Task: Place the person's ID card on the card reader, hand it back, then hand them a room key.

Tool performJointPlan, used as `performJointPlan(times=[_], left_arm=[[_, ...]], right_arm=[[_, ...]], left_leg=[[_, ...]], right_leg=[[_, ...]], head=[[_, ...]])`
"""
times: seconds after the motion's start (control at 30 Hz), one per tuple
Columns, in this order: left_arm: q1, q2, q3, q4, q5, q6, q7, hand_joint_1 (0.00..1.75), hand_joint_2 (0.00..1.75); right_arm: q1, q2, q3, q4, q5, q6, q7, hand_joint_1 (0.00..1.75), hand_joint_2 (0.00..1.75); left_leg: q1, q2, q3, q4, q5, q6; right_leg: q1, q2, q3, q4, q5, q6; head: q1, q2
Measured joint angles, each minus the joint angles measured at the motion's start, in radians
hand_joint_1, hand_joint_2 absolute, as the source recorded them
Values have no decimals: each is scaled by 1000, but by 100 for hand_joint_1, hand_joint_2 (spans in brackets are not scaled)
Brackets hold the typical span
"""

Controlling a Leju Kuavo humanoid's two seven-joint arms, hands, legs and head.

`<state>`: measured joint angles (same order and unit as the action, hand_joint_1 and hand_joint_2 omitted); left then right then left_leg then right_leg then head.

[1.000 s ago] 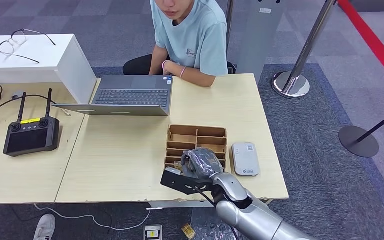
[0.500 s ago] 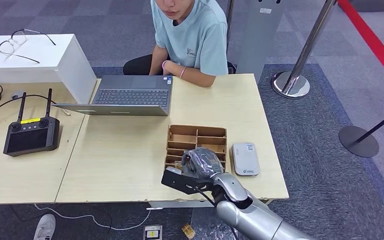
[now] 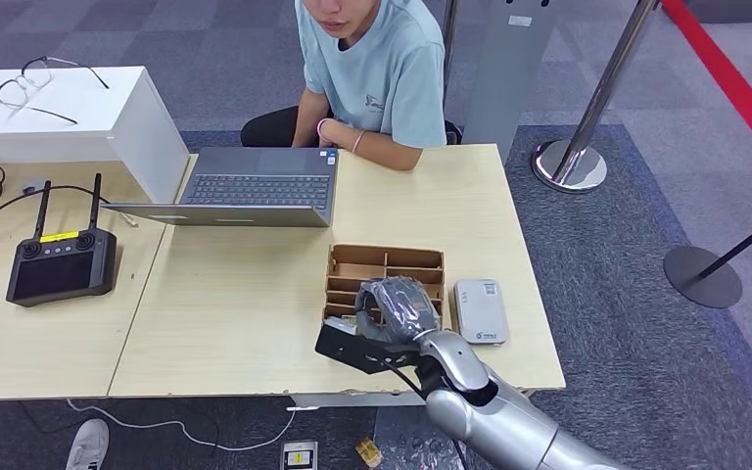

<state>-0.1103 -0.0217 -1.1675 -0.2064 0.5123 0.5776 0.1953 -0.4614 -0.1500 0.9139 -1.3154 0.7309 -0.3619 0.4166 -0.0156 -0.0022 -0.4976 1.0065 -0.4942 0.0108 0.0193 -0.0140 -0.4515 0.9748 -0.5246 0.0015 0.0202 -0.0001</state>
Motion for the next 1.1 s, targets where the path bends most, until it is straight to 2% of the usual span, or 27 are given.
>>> performJointPlan(times=[0.17, 0.33, 0.6, 1.1], left_arm=[[0, 0, 0, 0, 0, 0, 0, 0, 175], [0, 0, 0, 0, -2, -1, 1, 0, 175], [0, 0, 0, 0, -2, -3, 5, 0, 175], [0, 0, 0, 0, -2, -3, 5, 0, 175]], right_arm=[[0, -1, 0, -4, 3, 9, 3, 87, 175], [1, -1, 2, -1, 6, 10, 3, 79, 175], [2, 3, 9, 14, -1, 23, -10, 94, 175], [3, 20, 32, 32, -1, 32, -21, 110, 175]], left_leg=[[0, 0, 0, 0, 0, 0], [0, 0, 0, 0, 0, 0], [0, 0, 0, 0, 0, 0], [0, 0, 0, 0, 0, 0]], right_leg=[[0, 0, 0, 0, 0, 0], [0, 0, 0, 0, 0, 0], [0, 0, 0, 0, 0, 0], [0, 0, 0, 0, 0, 0]], head=[[0, 0], [0, 0], [0, 0], [0, 0]])
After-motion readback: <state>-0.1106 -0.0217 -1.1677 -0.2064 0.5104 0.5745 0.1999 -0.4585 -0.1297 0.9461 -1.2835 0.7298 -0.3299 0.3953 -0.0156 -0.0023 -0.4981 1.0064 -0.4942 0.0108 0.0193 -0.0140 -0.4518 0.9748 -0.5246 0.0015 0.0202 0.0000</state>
